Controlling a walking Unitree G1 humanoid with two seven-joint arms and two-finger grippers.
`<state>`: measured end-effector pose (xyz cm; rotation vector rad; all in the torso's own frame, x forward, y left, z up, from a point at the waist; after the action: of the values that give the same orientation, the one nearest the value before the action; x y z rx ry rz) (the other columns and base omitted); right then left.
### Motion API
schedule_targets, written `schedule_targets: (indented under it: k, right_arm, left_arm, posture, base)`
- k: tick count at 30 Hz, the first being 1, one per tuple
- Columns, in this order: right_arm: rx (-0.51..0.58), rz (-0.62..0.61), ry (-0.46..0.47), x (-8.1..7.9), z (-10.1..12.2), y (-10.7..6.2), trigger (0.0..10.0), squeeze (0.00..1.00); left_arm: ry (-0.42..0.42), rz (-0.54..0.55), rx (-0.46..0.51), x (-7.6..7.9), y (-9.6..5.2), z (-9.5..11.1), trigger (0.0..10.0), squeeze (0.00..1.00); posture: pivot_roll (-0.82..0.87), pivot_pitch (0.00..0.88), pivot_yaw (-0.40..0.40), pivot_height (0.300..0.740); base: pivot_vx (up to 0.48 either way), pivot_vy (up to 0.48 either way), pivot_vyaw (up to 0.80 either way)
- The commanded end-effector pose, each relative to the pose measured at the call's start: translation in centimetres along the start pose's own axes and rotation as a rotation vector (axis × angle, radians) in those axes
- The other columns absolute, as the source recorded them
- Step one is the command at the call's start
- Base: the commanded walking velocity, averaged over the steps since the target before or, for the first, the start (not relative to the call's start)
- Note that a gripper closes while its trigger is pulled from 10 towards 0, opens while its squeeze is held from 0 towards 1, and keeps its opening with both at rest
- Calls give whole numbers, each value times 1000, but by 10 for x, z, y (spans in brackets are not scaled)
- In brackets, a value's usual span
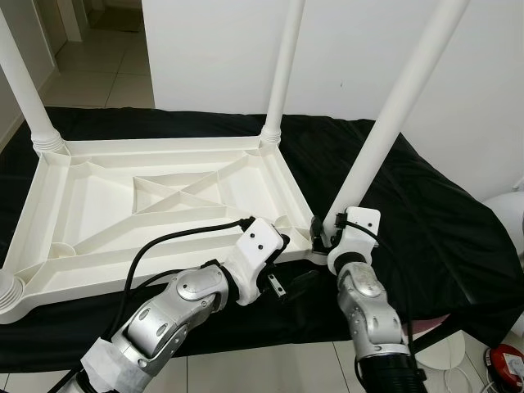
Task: Building children table
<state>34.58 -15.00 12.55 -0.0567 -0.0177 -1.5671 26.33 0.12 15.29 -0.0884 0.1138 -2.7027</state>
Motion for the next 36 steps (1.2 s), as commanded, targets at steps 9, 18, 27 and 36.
schedule_targets:
  k: [9,18,27,36]
  right_arm:
    - [77,326,-91,2,0,3,10000,0]
    - [77,515,-128,0,-3,6,10000,0]
    - [32,658,-183,-5,-8,22,0,0]
    - [-31,760,-207,-5,-20,19,0,0]
  left_arm:
    - [17,-131,-12,12,3,0,10000,0]
    - [25,-130,-14,10,2,0,10000,0]
    - [31,-126,-12,8,3,2,10000,0]
    - [32,-104,0,4,3,5,10000,0]
  posture:
    - [-26,0,-107,740]
    - [-28,0,-100,740]
    - [-20,0,-98,740]
    - [-12,0,-110,740]
  base:
    - [0,0,0]
    - [0,0,0]
    - [0,0,0]
    - [0,0,0]
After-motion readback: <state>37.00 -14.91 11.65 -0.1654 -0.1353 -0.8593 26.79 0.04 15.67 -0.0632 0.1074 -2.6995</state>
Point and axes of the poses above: a point about 5 cm out from each wrist's last joint towards the gripper, its own y axis pointing out of the wrist towards the gripper, its own z axis along the axis of the wrist's last joint, x = y × z, the point moved 4 cm from there along y, pointing out of the wrist towards the gripper, and after that the axes turned 6 degrees about -y, right-handed, at the moved point
